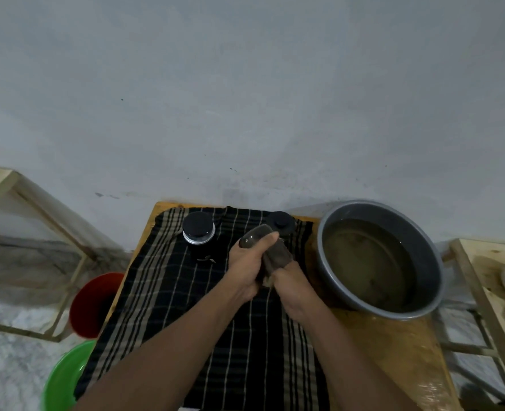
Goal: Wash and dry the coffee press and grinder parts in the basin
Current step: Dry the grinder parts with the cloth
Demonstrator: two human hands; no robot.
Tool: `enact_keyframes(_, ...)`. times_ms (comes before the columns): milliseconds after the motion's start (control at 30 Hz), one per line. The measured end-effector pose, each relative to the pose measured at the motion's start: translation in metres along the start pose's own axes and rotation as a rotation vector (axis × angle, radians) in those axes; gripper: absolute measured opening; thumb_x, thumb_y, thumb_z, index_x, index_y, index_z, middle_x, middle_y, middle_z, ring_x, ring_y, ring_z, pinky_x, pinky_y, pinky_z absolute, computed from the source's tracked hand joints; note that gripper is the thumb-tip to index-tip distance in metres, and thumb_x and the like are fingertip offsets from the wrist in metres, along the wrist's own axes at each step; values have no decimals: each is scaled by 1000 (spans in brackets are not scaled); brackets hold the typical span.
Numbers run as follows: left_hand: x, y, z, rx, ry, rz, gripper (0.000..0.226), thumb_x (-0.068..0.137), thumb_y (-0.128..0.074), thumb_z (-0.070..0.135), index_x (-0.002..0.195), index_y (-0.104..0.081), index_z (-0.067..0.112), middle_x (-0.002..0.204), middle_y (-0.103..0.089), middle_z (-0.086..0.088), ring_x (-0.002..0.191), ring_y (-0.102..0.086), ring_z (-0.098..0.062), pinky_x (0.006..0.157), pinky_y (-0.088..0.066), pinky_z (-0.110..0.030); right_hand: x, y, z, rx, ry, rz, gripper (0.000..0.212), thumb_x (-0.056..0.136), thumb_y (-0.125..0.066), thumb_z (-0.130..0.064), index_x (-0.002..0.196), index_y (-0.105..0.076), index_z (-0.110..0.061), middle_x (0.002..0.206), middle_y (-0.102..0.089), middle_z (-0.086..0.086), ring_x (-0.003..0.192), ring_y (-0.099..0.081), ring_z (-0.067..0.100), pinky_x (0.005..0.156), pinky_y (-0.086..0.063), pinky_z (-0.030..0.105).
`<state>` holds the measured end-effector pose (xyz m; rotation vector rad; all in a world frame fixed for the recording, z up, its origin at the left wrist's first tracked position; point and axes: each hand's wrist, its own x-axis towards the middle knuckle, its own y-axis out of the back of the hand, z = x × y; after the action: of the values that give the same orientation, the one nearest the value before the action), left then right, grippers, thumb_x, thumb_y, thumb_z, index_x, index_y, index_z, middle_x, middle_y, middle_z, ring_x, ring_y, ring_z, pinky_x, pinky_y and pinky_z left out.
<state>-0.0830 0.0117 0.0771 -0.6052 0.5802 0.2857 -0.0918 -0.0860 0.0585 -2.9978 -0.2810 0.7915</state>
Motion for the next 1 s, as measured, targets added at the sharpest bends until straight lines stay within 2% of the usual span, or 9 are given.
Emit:
enact_keyframes(100, 6, 16, 4, 19, -40, -48, 55, 62, -88, 24, 110, -69, 5, 100, -73, -16, 95, -70, -30, 91, -58, -46, -14, 6, -6, 310, -144, -169, 30, 102, -48, -11, 128, -64, -14, 120, -73, 11, 116, -66, 28, 106, -46, 57)
enact_keyframes(200, 8, 16, 9, -49, -57, -16, 40, 77, -82, 20, 111, -68, 6, 96, -72, -14, 95, -69, -30, 88, -58, -46, -16, 10, -10, 510, -146, -151, 33, 101, -51, -23, 126, -66, -9, 124, -70, 17, 120, -62, 31, 110, -41, 58)
enact_keyframes(367, 13, 18, 18, -105, -109, 41, 42, 75, -82, 22, 111, -65, 7, 102, -71, -11, 94, -69, -25, 87, -58, -43, -11, 33, -7, 563, -23, 190, 28, 100, -53, -22, 118, -67, -6, 117, -71, 14, 109, -65, 26, 101, -51, 52)
enact_keyframes(500, 12, 16, 4, 164, -55, 48, 86, 55, -84, 61, 120, -65, 8, 111, -75, -13, 99, -73, -27, 86, -61, -44, -18, 38, -11, -19, 340, 404, 8, 100, -56, -12, 106, -59, -15, 97, -70, -4, 82, -64, 0, 73, -52, 33)
enact_keyframes(600, 8, 5, -4, 227, -4, 93, 71, 79, -65, 72, 103, -73, 6, 90, -77, -11, 84, -75, -27, 75, -62, -40, -25, 18, -4, -391, 553, 167, 47, 104, -46, -25, 149, -36, -35, 156, -38, -15, 139, -38, -6, 111, -38, 20)
enact_keyframes(700, 8, 1, -6, 322, -24, 146, 50, 91, -66, 52, 94, -73, 3, 75, -73, -10, 70, -71, -23, 61, -55, -32, -22, 4, -2, -681, 573, 134, 52, 109, -32, -39, 160, -22, -32, 163, -14, -23, 147, -9, -12, 115, -15, 6)
enact_keyframes(800, -5, -2, -12, 337, -19, 76, 43, 93, -66, 45, 97, -73, 2, 87, -75, -18, 78, -73, -31, 70, -62, -43, -5, 15, -14, -385, 312, 299, 45, 109, -32, -37, 150, -46, -23, 149, -49, -8, 138, -44, 8, 111, -36, 21)
enact_keyframes(900, -15, 1, -17, 290, -17, -40, 47, 96, -62, 47, 111, -71, 4, 106, -74, -22, 97, -73, -36, 87, -60, -54, 13, 31, -26, 20, 33, 194, 33, 106, -49, -32, 111, -72, -9, 109, -73, 16, 111, -67, 37, 93, -55, 44)
enact_keyframes(1000, -5, 7, -12, 276, -31, 56, 88, 70, -70, 79, 112, -63, 1, 107, -73, -20, 96, -72, -37, 86, -60, -53, 7, 23, -29, -33, 173, 294, 30, 106, -47, -37, 116, -71, -22, 112, -73, 2, 109, -68, 21, 96, -55, 36)
